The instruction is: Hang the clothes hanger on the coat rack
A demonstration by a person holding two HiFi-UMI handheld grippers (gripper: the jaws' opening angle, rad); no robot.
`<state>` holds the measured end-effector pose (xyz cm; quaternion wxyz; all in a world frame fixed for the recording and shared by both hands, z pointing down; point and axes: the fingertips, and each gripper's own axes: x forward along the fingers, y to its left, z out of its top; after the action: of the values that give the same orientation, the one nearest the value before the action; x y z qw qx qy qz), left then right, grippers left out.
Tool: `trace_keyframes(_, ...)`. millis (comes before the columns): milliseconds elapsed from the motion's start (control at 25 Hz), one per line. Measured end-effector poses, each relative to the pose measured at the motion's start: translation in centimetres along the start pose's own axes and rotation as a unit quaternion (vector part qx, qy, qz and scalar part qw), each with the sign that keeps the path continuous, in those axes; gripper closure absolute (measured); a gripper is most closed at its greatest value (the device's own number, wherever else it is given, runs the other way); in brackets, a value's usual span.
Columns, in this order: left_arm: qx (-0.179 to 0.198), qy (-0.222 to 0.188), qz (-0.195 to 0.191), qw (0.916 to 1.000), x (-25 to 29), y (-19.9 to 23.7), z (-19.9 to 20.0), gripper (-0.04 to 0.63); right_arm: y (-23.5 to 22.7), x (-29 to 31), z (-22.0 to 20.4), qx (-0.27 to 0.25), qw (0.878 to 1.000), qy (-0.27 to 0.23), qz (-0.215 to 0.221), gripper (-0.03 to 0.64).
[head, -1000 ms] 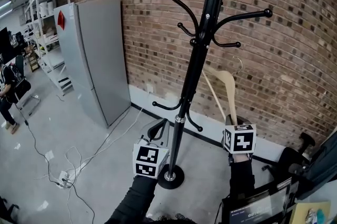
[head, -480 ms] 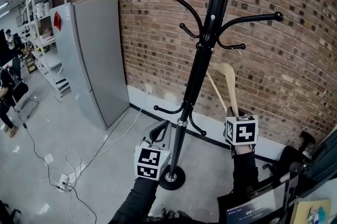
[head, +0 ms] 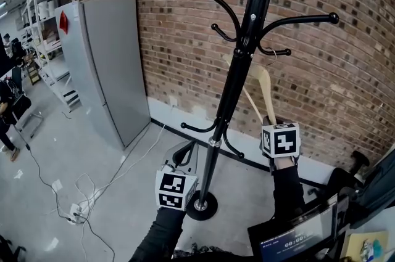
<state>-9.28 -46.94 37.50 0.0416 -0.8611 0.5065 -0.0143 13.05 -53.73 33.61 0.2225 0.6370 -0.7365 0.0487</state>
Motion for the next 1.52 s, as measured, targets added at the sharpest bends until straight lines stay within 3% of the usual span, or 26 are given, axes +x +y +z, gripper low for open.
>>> trace_keyframes(640,-0.002,0.016,0.015,0.9998,-0.4,1.7,-1.3,0.588,0.6,2.6,-0.4,0.016,1.0,0.009,0.009,0.607)
trace_keyframes(1040,-0.006,0.022,0.004,0.9997,-0.8,0.5,-2.2,0.588,0.5,1.8,-0.1,0.0,1.0,-0.016,0.012,0.6)
trace_keyframes(1320,-0.005,0.025,0.002,0.9997,-0.7,-0.2,-2.4,0.588,-0.2,0.7,1.1,-0.015,0.998,-0.067,0.003,0.501)
trace_keyframes(1520,-0.002,0.026,-0.002,0.9997,-0.6,-0.7,-2.4,0.588,-0.6,-0.7,2.3,-0.012,0.994,-0.109,0.005,0.472)
